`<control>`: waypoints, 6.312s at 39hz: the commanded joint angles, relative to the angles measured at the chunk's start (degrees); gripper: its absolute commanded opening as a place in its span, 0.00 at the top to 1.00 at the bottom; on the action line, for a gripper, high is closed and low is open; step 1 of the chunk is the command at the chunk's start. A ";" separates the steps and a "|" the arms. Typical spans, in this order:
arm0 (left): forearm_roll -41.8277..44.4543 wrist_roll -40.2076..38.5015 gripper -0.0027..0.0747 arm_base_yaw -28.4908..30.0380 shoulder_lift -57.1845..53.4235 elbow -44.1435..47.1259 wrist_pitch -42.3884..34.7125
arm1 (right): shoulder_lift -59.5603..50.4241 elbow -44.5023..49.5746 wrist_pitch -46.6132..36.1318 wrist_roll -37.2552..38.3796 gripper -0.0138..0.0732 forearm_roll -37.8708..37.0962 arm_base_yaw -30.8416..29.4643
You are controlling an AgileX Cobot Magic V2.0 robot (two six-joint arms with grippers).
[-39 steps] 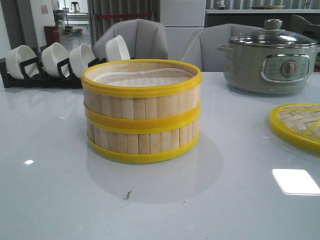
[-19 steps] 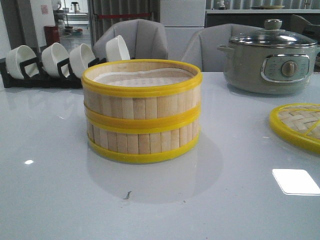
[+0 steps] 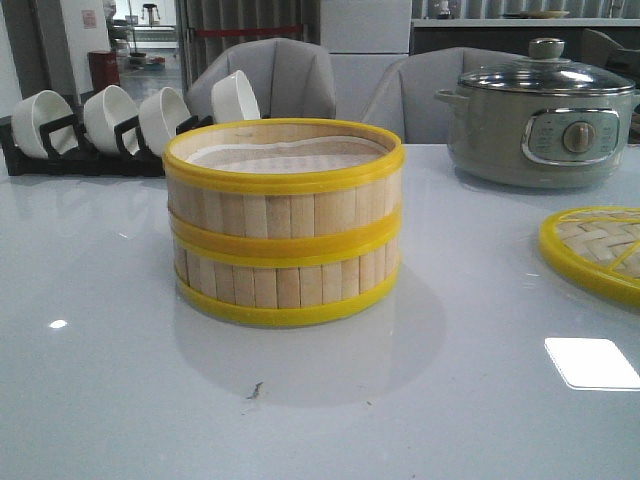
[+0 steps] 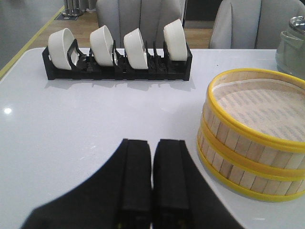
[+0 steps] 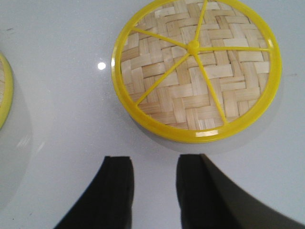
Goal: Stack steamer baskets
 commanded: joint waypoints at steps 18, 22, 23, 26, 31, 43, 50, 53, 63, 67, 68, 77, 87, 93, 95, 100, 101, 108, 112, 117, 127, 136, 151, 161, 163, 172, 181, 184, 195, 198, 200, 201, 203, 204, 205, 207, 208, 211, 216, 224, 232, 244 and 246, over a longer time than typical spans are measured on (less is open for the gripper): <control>-0.18 -0.31 0.85 0.13 0.19 -1.80 -4.97 | 21.39 -18.10 -2.77 -0.26 0.34 -1.26 -0.86; -0.18 -0.31 0.85 0.13 0.19 -1.80 -4.97 | 27.19 -23.04 -0.46 -0.26 0.34 -1.32 -0.86; -0.18 -0.31 0.85 0.13 0.19 -1.80 -4.97 | 28.30 -24.34 0.03 -0.26 0.34 -1.39 -0.86; -0.18 -0.31 0.85 0.13 0.19 -1.80 -4.97 | 31.96 -27.47 1.33 -0.26 0.34 -1.69 -0.86; -0.18 -0.31 0.85 0.13 0.19 -1.80 -4.97 | 36.10 -31.17 2.85 -0.26 0.34 -3.00 -0.86; -0.18 -0.31 0.85 0.13 0.19 -1.80 -4.97 | 38.79 -33.34 4.02 -0.21 0.34 -5.79 -1.44; -0.18 -0.31 0.85 0.13 0.19 -1.80 -4.97 | 39.11 -33.34 3.96 -0.21 0.34 -5.79 -2.51; -0.18 -0.31 0.85 0.13 0.19 -1.80 -4.97 | 39.11 -33.34 3.79 -0.21 0.34 -5.79 -3.10; -0.18 -0.31 0.85 0.13 0.19 -1.80 -4.97 | 39.94 -33.53 2.98 -0.21 0.34 -5.74 -3.18; -0.18 -0.31 0.85 0.13 0.19 -1.80 -4.97 | 41.16 -34.36 3.15 -0.21 0.34 -5.74 -3.18; -0.18 -0.31 0.85 0.13 0.19 -1.80 -4.97 | 41.36 -34.58 3.15 -0.21 0.34 -5.74 -3.18; -0.18 -0.31 0.85 0.13 0.19 -1.80 -4.97 | 43.05 -35.49 3.40 -0.21 0.34 -5.69 -3.18; -0.18 -0.31 0.85 0.13 0.19 -1.80 -4.97 | 43.78 -35.49 2.34 0.29 0.34 -5.64 -3.18; -0.18 -0.31 0.85 0.13 0.19 -1.80 -4.97 | 43.97 -35.49 2.13 0.36 0.34 -5.64 -3.18; -0.18 -0.31 0.85 0.13 0.19 -1.80 -4.97 | 43.97 -35.49 2.06 0.35 0.34 -5.64 -3.18; -0.18 -0.31 0.85 0.13 0.19 -1.80 -4.97 | 43.97 -35.49 1.99 0.35 0.34 -5.64 -3.18; -0.18 -0.31 0.85 0.13 0.19 -1.80 -4.97 | 43.97 -35.49 2.00 0.35 0.35 -5.64 -3.18; -0.18 -0.31 0.85 0.13 0.19 -1.80 -4.97 | 43.97 -35.49 1.99 0.35 0.59 -5.64 -3.18; -0.18 -0.31 0.85 0.13 0.19 -1.80 -4.97 | 43.97 -35.49 2.11 0.35 0.76 -5.64 -3.18; -0.18 -0.31 0.85 0.13 0.19 -1.80 -4.97 | 43.97 -35.49 2.11 0.35 0.78 -5.64 -3.18; -0.18 -0.31 0.85 0.13 0.19 -1.80 -4.97 | 43.05 -37.11 4.60 0.35 0.78 -4.47 -2.71; -0.18 -0.31 0.85 0.13 0.19 -1.80 -4.97 | 39.39 -44.22 10.72 0.35 0.78 -4.41 0.08; -0.18 -0.31 0.85 0.13 0.19 -1.80 -4.97 | 35.81 -58.52 20.69 0.30 0.78 -4.12 11.99; -0.18 -0.31 0.85 0.13 0.19 -1.80 -4.97 | 38.16 -64.15 20.74 0.30 0.78 -3.20 26.12; -0.18 -0.31 0.85 0.13 0.19 -1.80 -4.97 | 39.76 -65.73 20.74 0.30 0.78 -3.14 28.71; -0.18 -0.31 0.85 0.13 0.19 -1.80 -4.97 | 47.40 -74.89 21.97 0.30 0.78 -3.14 36.24; -0.18 -0.31 0.85 0.13 0.19 -1.80 -4.97 | 51.80 -80.07 23.97 0.30 0.78 -3.14 38.21; -0.18 -0.31 0.85 0.13 0.19 -1.80 -4.97 | 52.47 -80.09 24.45 0.30 0.78 -3.29 38.21; -0.18 -0.31 0.85 0.13 0.19 -1.80 -4.97 | 53.10 -80.09 25.54 0.30 0.78 -4.79 38.21; -0.18 -0.31 0.85 0.13 0.19 -1.80 -4.97 | 53.10 -80.09 25.66 0.30 0.78 -5.60 38.09; -0.18 -0.31 0.85 0.13 0.19 -1.80 -4.97 | 53.10 -80.09 25.58 0.30 0.78 -5.77 38.04; -0.18 -0.31 0.85 0.13 0.19 -1.80 -4.97 | 53.10 -80.09 25.44 0.30 0.78 -5.77 38.04; -0.18 -0.31 0.85 0.13 0.19 -1.80 -4.97 | 53.10 -80.09 25.05 0.30 0.78 -5.77 37.98; -0.18 -0.31 0.85 0.13 0.19 -1.80 -4.97 | 53.10 -80.09 24.87 0.30 0.78 -5.77 37.92; -0.18 -0.31 0.85 0.13 0.19 -1.80 -4.97 | 53.10 -80.09 24.75 0.30 0.78 -5.77 37.86; -0.18 -0.31 0.85 0.13 0.19 -1.80 -4.97 | 53.10 -80.09 24.51 0.30 0.78 -5.77 37.69; -0.18 -0.31 0.85 0.13 0.19 -1.80 -4.97 | 53.10 -80.09 24.45 0.30 0.78 -5.77 37.61; -0.18 -0.31 0.85 0.13 0.19 -1.80 -4.97 | 53.10 -80.09 24.38 0.30 0.78 -5.77 37.47; -0.18 -0.31 0.85 0.13 0.19 -1.80 -4.97 | 53.10 -80.09 23.86 0.30 0.78 -5.77 37.05; -0.18 -0.31 0.85 0.13 0.19 -1.80 -4.97 | 53.10 -80.09 23.11 0.30 0.78 -5.59 36.93; -0.18 -0.31 0.85 0.13 0.19 -1.80 -4.97 | 53.20 -80.09 22.33 0.30 0.78 -4.38 36.93; -0.18 -0.31 0.85 0.13 0.19 -1.80 -4.97 | 54.67 -80.09 22.45 0.30 0.78 -2.04 36.98; -0.18 -0.31 0.85 0.13 0.19 -1.80 -4.97 | 54.90 -80.09 22.51 0.30 0.78 -2.10 36.98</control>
